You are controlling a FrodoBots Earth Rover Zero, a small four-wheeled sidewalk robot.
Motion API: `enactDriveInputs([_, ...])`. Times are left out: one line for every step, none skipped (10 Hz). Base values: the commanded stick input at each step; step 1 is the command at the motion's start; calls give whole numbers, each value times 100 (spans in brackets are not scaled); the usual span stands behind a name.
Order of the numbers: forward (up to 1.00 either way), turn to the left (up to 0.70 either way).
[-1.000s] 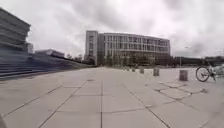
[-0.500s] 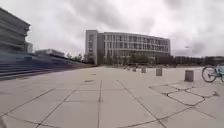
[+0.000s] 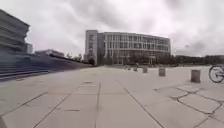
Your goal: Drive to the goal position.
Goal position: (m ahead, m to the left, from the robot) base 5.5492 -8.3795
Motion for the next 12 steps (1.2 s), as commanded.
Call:
enactDriveInputs([70,0])
enactDriveInputs([70,0])
enactDriveInputs([70,-10])
enactDriveInputs([70,-32])
enactDriveInputs([70,-35])
enactDriveInputs([70,-35])
enactDriveInputs([70,-35])
enactDriveInputs([70,-35])
enactDriveInputs([70,-35])
enactDriveInputs([70,-35])
enactDriveInputs([70,-35])
enactDriveInputs([70,-35])
